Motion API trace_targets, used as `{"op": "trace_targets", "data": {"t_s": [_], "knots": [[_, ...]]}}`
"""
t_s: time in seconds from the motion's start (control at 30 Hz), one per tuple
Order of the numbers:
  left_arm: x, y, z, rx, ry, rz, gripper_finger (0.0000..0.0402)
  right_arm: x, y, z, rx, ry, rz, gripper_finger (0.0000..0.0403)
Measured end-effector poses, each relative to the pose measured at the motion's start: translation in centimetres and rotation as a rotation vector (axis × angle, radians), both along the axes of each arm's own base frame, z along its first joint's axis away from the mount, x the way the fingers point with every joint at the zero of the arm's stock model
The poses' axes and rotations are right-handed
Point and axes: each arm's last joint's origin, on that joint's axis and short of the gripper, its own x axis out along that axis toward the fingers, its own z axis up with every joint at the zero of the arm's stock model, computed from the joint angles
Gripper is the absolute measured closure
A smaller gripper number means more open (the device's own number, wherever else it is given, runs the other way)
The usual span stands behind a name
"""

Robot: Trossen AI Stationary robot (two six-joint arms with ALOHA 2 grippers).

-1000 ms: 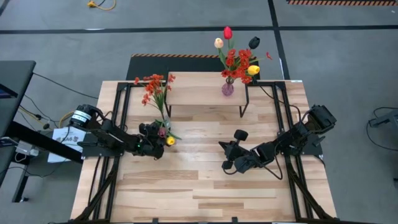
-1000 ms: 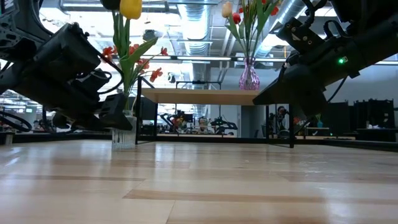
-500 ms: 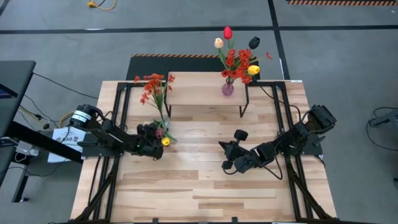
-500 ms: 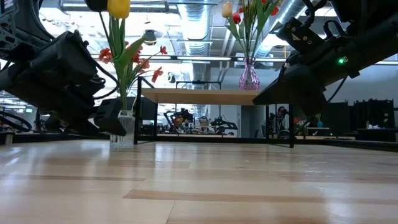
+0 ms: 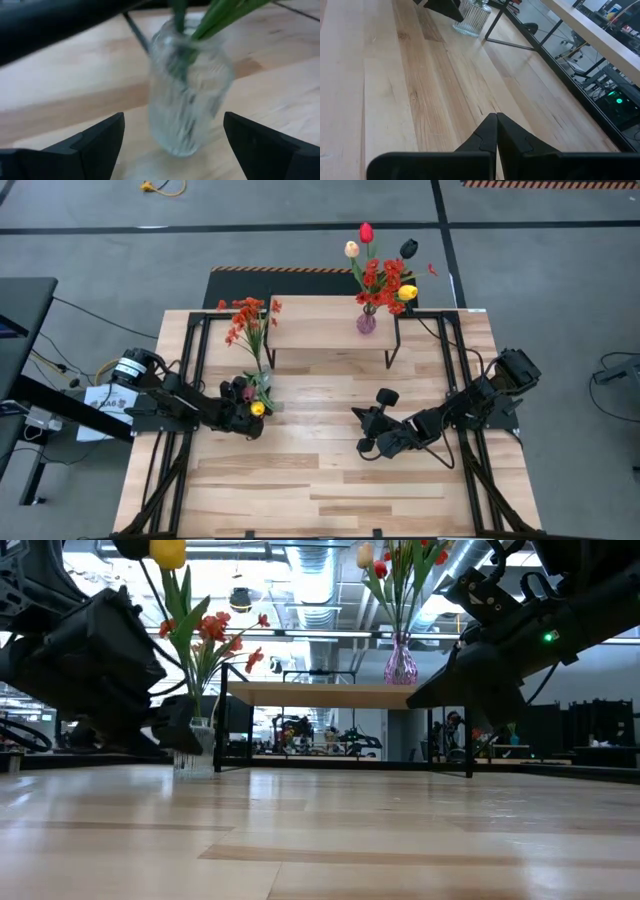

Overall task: Pick and place flowers into a vace then onto a shelf
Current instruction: Put the transparent vase with the flowers on the shelf

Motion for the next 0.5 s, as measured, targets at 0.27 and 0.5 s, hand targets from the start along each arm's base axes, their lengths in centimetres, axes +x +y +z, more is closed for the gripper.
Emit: {"op": "trace_targets", "data": {"t_s": [0.27,0.5], "knots": [[2.1,0.3,1.3,0.061,0.047,-0.009,0.0075,0.0,0.0,0.0,-0.002,0.002,0.0,0.0403],[2.4,1.4,1.3,0.047,0.053,0.03,0.0075,0.0,0.0,0.0,-0.004,0.006,0.002,0.0403]]}}
